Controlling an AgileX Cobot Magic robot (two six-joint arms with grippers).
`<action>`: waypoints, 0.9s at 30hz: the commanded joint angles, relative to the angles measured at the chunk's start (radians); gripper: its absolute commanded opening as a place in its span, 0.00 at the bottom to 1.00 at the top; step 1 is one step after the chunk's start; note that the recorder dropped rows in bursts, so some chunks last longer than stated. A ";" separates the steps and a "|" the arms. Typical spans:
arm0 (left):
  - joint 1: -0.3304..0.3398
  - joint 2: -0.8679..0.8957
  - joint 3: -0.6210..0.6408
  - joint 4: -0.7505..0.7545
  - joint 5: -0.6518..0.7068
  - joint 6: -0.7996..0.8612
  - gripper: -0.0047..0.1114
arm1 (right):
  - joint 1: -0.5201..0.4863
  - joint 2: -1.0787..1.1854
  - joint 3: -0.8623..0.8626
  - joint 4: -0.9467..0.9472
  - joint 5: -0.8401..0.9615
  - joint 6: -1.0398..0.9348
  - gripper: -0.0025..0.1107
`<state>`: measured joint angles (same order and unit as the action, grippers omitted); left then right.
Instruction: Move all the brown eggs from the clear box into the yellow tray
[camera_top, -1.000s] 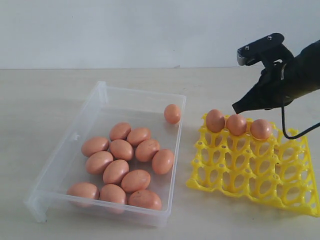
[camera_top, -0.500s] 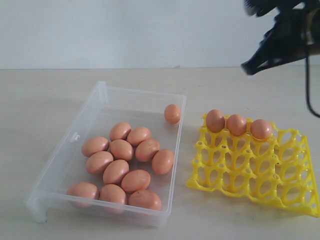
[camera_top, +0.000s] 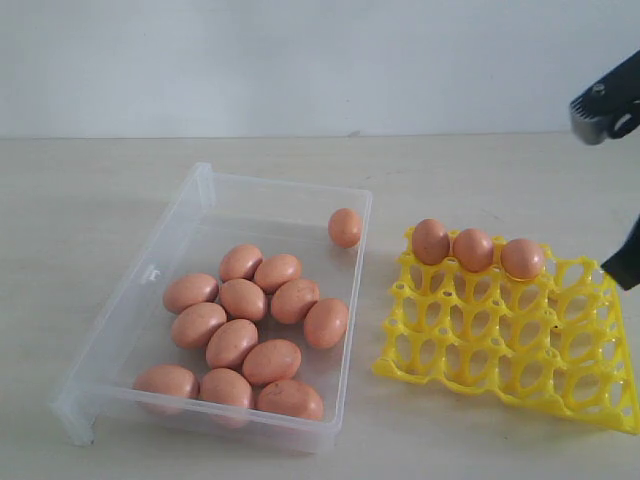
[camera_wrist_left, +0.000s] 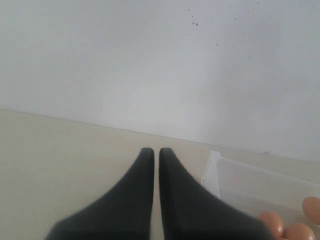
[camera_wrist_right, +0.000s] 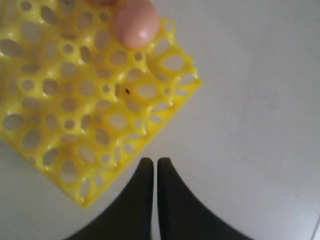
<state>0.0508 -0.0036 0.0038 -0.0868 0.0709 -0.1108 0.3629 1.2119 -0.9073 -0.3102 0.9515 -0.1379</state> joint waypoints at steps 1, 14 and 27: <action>-0.004 0.004 -0.004 0.000 -0.002 -0.001 0.07 | 0.026 0.011 0.102 -0.004 -0.254 -0.031 0.02; -0.004 0.004 -0.004 0.000 -0.002 -0.001 0.07 | 0.027 0.237 0.128 -0.066 -0.430 0.041 0.41; -0.004 0.004 -0.004 0.000 -0.002 -0.001 0.07 | 0.027 0.418 0.128 -0.436 -0.570 0.320 0.42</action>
<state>0.0508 -0.0036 0.0038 -0.0868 0.0709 -0.1108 0.3885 1.6038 -0.7830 -0.6154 0.3903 0.0761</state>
